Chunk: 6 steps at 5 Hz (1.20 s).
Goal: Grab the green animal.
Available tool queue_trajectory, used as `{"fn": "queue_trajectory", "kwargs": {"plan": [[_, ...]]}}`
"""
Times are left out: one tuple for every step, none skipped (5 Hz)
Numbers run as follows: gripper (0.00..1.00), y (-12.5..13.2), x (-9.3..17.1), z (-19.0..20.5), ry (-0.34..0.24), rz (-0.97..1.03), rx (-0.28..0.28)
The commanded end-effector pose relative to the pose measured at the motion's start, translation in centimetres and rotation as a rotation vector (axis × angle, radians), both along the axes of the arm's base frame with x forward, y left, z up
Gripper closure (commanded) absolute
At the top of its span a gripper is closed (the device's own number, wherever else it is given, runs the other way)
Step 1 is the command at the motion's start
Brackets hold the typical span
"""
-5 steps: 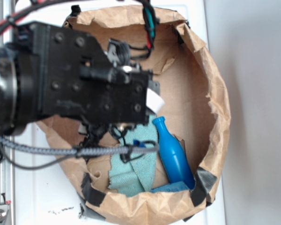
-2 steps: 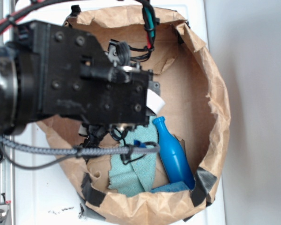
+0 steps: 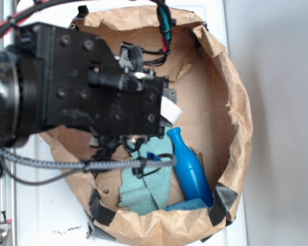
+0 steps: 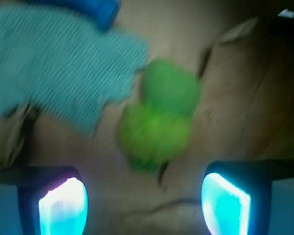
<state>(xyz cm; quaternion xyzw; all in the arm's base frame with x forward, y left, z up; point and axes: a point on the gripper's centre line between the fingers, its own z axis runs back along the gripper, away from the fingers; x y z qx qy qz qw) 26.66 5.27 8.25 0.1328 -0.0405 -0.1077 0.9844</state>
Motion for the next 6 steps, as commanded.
{"fn": "queue_trajectory", "kwargs": {"plan": [[0.00,0.6,1.4,-0.1,-0.079,-0.034,-0.065],[0.00,0.6,2.1,-0.5,-0.064,-0.042,-0.107],[0.00,0.2,2.9,-1.4,-0.067,-0.009,-0.088],[0.00,-0.1,3.9,-2.7,-0.057,0.032,-0.039],[0.00,-0.1,4.5,-3.7,-0.047,0.064,-0.002],[0.00,-0.6,4.7,-4.8,-0.065,0.074,0.064]]}}
